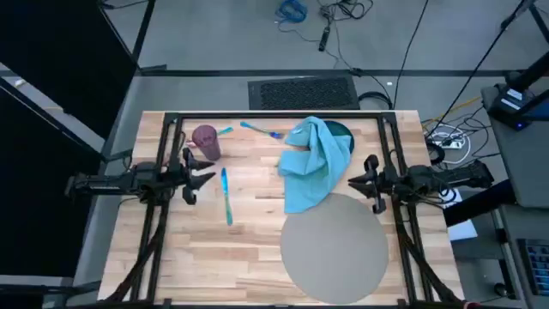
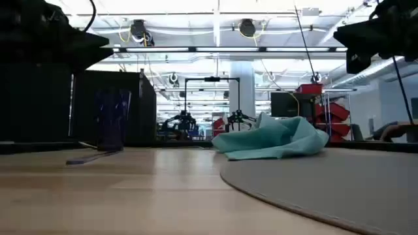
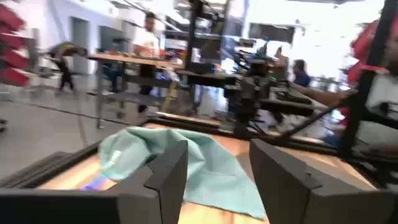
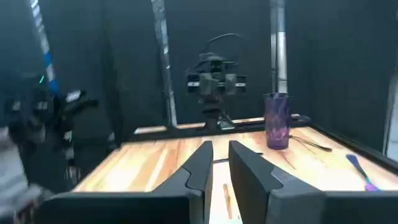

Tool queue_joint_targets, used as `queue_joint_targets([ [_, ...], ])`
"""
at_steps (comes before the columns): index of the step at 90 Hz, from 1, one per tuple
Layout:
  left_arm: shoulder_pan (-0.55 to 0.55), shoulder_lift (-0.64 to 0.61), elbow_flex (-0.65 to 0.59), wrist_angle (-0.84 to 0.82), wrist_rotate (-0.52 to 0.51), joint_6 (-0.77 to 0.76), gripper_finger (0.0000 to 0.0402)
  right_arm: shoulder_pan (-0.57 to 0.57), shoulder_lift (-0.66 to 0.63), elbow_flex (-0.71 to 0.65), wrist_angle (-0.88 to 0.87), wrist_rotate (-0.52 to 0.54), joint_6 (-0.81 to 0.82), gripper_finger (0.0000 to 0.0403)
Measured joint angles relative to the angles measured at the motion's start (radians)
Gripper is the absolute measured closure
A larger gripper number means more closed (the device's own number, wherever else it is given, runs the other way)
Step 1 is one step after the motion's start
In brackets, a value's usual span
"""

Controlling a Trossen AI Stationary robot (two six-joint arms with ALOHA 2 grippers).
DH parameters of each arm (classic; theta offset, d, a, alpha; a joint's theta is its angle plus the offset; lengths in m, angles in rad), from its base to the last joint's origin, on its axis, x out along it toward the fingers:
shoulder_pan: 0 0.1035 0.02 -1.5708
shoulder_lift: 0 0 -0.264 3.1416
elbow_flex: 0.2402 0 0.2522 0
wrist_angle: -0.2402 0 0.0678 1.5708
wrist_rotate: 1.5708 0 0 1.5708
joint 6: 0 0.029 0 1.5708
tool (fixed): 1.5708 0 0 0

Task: Set table place
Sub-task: Move the gray mat to the center of the table

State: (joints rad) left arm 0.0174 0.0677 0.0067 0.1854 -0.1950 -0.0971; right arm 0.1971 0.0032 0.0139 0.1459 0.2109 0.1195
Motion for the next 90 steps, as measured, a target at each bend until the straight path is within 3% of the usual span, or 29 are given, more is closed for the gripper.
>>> queue_joint_targets([
  [22,0.0,0.0,0.0,-0.002,-0.067,0.006,0.0245,0.0,0.0,0.0,0.021,0.0,-0.014,0.0364],
  [47,0.0,0.0,0.002,0.048,-0.071,-0.002,0.0245,-0.001,0.0,0.0,0.049,0.038,-0.031,0.0364],
  [61,0.0,0.0,0.095,0.089,-0.075,0.056,0.0245,-0.026,0.007,0.031,0.071,0.051,-0.047,0.0364],
  [76,0.003,0.03,0.231,0.057,-0.227,0.161,0.0245,-0.078,0.041,0.11,0.038,0.052,-0.057,0.0364],
  [90,0.003,0.133,0.358,0.01,-0.35,0.212,0.0245,-0.162,0.131,0.191,0.018,0.054,-0.072,0.0364],
])
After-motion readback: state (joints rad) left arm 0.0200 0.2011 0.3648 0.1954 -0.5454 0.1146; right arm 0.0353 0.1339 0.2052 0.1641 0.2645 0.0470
